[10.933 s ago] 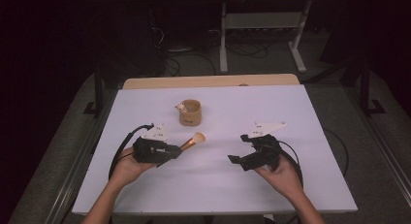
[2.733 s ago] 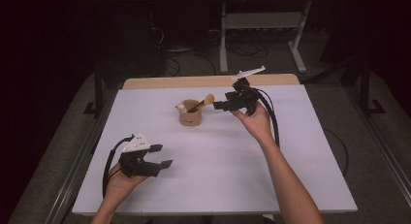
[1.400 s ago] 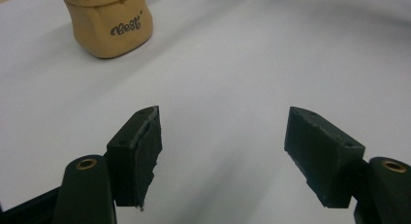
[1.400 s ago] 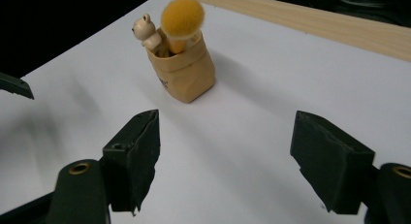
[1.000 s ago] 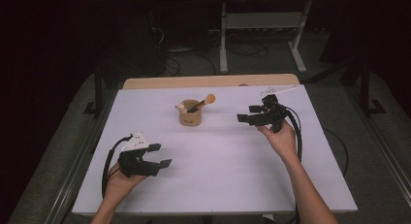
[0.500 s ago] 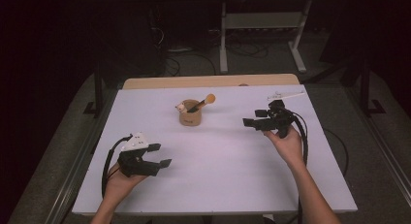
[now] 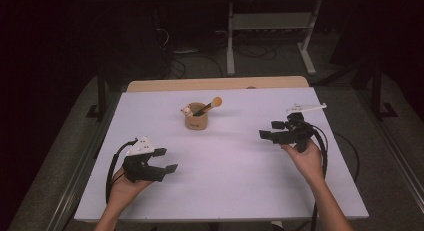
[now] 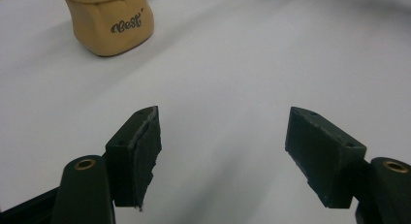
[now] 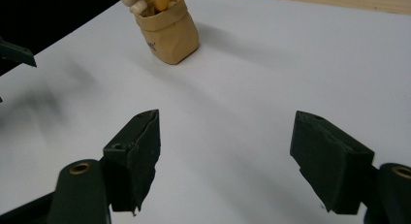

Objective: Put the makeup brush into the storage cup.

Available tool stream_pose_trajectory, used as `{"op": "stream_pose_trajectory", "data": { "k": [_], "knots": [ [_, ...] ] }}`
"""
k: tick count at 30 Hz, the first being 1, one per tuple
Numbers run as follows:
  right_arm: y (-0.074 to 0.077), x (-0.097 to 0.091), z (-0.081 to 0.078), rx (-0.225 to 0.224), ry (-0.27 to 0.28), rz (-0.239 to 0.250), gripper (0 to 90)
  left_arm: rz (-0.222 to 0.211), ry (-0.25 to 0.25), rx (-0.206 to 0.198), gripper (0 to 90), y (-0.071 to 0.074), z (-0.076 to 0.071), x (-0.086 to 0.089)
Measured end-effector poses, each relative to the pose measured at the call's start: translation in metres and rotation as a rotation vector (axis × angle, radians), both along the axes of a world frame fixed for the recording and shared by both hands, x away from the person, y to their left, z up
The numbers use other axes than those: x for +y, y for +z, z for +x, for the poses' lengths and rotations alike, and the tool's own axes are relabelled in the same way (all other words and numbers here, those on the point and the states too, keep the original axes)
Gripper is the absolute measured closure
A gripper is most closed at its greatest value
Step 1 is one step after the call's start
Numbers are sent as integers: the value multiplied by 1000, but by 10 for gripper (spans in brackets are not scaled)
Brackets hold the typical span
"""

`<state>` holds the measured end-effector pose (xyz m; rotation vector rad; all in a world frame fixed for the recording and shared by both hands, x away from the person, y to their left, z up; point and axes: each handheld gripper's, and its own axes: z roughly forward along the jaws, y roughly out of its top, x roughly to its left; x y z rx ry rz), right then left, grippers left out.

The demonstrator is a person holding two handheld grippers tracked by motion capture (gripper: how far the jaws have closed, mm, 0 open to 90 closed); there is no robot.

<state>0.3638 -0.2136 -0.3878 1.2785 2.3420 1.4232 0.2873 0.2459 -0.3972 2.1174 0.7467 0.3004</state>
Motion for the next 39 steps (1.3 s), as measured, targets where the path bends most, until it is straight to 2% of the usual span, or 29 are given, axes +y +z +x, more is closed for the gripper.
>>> {"op": "stream_pose_trajectory", "data": {
  "k": [7, 9, 15, 24, 27, 30, 33, 39],
  "knots": [
    [-2, -8, -13, -21, -2, -6, 256, -5, 7, 4, 286, 0, 0, 2],
    [-4, -11, -16, -12, -5, -7, 255, -5, 7, 3, 286, 0, 0, 2],
    [-7, -23, -23, -22, -23, 16, 258, -5, 8, 5, 287, 0, 0, 1],
    [-12, -34, -36, -14, -39, 42, 259, -6, 10, 4, 286, 0, 0, 2],
    [-13, -36, -43, -19, -43, 24, 259, 0, 9, 4, 286, -1, 1, 3],
    [-15, -39, -51, -21, -40, 31, 259, 13, 1, 6, 285, -3, 1, 2],
    [-17, -41, -61, -21, -40, -5, 256, 13, 3, 13, 282, -4, 1, 2],
    [-16, -45, -75, -58, -42, -13, 251, 5, 4, 11, 271, -4, -1, 3]
  ]
}}
